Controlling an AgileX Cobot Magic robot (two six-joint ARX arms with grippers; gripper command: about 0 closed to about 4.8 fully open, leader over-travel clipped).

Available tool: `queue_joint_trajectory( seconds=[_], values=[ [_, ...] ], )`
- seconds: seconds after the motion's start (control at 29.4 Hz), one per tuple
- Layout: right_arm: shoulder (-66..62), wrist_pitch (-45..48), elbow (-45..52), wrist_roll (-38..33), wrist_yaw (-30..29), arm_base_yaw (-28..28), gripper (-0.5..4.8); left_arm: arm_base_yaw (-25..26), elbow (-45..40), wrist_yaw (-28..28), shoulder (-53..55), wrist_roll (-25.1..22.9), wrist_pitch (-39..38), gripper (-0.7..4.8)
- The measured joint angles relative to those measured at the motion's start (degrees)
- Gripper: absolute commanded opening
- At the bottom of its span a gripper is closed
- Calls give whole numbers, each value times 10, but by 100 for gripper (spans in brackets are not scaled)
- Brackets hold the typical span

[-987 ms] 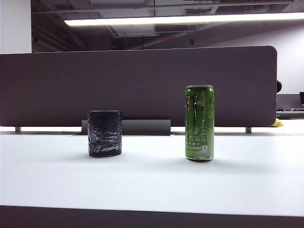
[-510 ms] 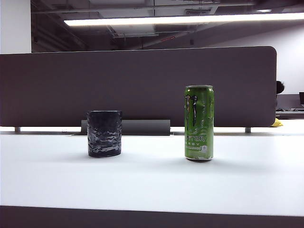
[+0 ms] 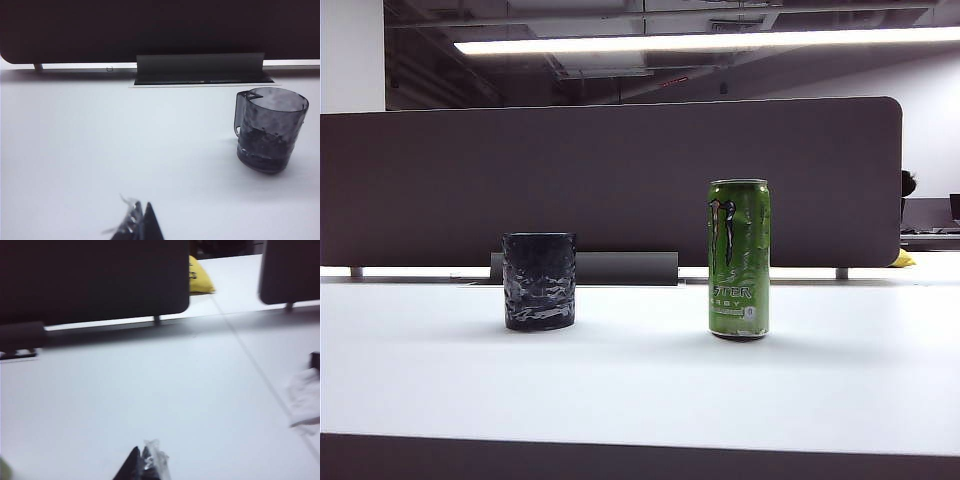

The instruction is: Pick up the metal can, pour some water into the cup, then place the can back on the table.

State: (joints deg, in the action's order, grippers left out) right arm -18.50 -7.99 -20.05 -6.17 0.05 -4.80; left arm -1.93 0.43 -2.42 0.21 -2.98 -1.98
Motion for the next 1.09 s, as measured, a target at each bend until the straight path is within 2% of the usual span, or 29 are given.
queue_joint_trajectory(
  seconds=[0.1, 0.51, 1.09],
  values=[
    [39, 24, 41, -11, -22, -17, 0, 0, 0, 0, 0, 0, 0, -5],
    [150, 69, 173, -13, -48, -17, 0, 0, 0, 0, 0, 0, 0, -5],
    [184, 64, 196, 13, -42, 41, 0, 0, 0, 0, 0, 0, 0, -5]
  ],
)
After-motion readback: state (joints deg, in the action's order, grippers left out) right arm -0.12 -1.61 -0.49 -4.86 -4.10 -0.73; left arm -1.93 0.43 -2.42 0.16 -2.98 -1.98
